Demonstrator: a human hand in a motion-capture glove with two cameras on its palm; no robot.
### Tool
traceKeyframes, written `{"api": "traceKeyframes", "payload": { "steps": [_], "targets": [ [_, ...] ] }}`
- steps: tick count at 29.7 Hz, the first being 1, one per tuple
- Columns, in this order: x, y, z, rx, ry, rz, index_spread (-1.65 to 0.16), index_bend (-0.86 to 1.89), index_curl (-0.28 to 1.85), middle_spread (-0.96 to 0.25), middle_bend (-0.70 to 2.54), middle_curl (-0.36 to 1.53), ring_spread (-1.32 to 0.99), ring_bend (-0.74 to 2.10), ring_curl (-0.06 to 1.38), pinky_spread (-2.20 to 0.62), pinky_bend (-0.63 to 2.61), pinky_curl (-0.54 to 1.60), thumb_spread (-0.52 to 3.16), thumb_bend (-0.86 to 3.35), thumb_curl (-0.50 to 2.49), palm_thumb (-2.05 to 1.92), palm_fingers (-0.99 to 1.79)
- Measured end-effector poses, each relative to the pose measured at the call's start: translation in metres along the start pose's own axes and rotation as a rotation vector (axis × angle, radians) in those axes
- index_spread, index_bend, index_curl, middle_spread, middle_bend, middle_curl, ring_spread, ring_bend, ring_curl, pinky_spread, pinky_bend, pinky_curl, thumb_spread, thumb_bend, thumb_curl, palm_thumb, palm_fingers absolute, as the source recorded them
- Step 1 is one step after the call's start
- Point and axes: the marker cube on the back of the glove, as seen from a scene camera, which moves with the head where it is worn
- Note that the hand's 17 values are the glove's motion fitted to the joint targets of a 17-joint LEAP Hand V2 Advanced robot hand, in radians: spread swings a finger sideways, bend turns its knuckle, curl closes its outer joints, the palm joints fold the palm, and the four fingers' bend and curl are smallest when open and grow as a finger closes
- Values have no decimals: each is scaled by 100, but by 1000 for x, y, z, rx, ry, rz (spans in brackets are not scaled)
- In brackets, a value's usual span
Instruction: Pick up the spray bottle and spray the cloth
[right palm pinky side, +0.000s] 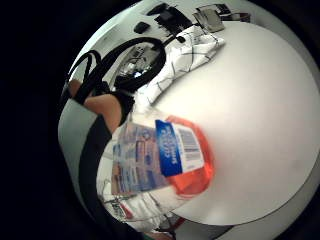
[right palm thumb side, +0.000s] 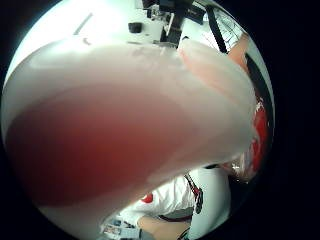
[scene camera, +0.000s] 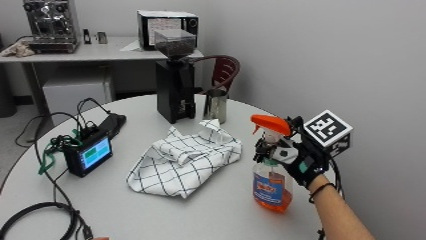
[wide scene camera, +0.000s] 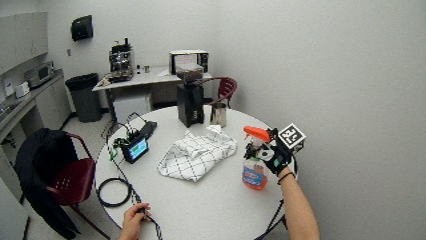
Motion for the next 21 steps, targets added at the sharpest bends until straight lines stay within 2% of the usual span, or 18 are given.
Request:
{"api": "traceKeyframes", "payload": {
  "steps": [10,16,21],
  "targets": [
    [-54,-30,-6,-34,133,300,-26,16,34,-12,53,45,-11,50,39,18,15,25,84,-2,48,93,114],
    [-3,-14,21,-119,163,485,-25,14,35,-12,53,46,-10,51,40,18,16,26,84,-2,50,93,114],
    [8,-7,13,-120,146,507,-25,14,35,-11,54,46,-10,52,40,19,16,26,85,-2,51,93,114]
  ]
}}
